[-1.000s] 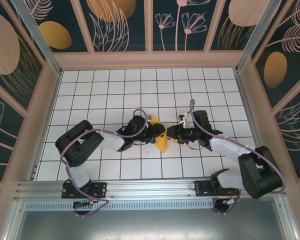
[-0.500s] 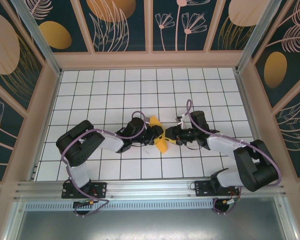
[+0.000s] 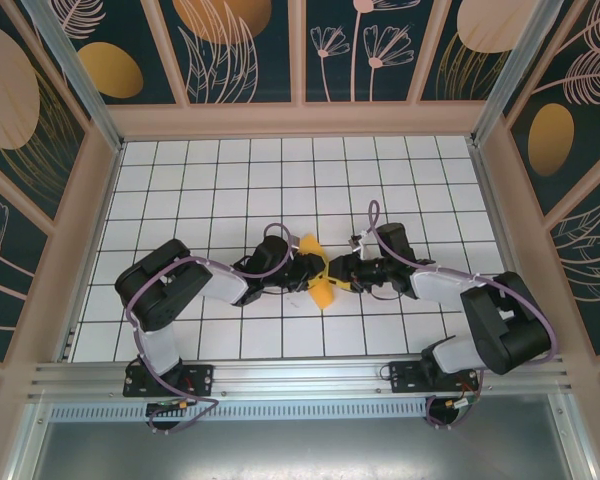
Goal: Fold a paper plane with a square sheet of paper (pick it up from the middle)
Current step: Third fold the triangle at the center of the table.
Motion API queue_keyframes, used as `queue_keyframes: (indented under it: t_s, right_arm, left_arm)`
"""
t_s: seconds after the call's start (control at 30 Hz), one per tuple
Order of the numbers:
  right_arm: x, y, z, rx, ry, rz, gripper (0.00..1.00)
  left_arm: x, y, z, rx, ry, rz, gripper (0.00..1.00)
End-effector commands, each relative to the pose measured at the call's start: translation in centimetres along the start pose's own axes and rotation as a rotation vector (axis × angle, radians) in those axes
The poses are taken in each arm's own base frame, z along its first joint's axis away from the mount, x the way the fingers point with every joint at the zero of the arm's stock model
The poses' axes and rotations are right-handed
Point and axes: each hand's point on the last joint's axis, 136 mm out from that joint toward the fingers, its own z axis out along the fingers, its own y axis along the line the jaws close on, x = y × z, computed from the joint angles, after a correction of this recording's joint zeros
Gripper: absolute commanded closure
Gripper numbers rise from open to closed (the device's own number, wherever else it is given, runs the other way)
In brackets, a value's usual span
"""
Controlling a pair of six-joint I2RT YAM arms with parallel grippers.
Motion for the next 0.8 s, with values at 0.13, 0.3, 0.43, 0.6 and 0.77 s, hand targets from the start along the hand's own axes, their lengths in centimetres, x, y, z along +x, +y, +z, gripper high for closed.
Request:
queue_keyframes:
  t_s: [0.13,0.3,0.43,0.6,0.77]
  right_arm:
    - [-1.9,2.2,0.2,-0.058,-0.062,-0.068,0.56]
    - [-2.0,2.1,0.2,-0.057,-0.069,-0.064,0.55]
    - [-2.2,2.2,0.2,-0.072,-0.082,-0.052,0.53]
    - [-2.6,2.1,0.2,-0.067,-0.105,-0.034,0.53]
    - [-3.0,1.9,0.4,-0.065,-0.116,-0.016,0.53]
  left_arm:
    - [1.9,-0.4,0.0,0.044,0.087,0.045,0.63]
    - [2.0,-0.4,-0.4,0.058,0.076,0.034,0.59]
    - [2.2,-0.9,-0.8,0.099,0.082,0.029,0.59]
    - [2.0,-1.2,-1.5,0.128,0.051,0.017,0.58]
    - [2.0,-0.8,-2.2,0.145,0.033,-0.004,0.64]
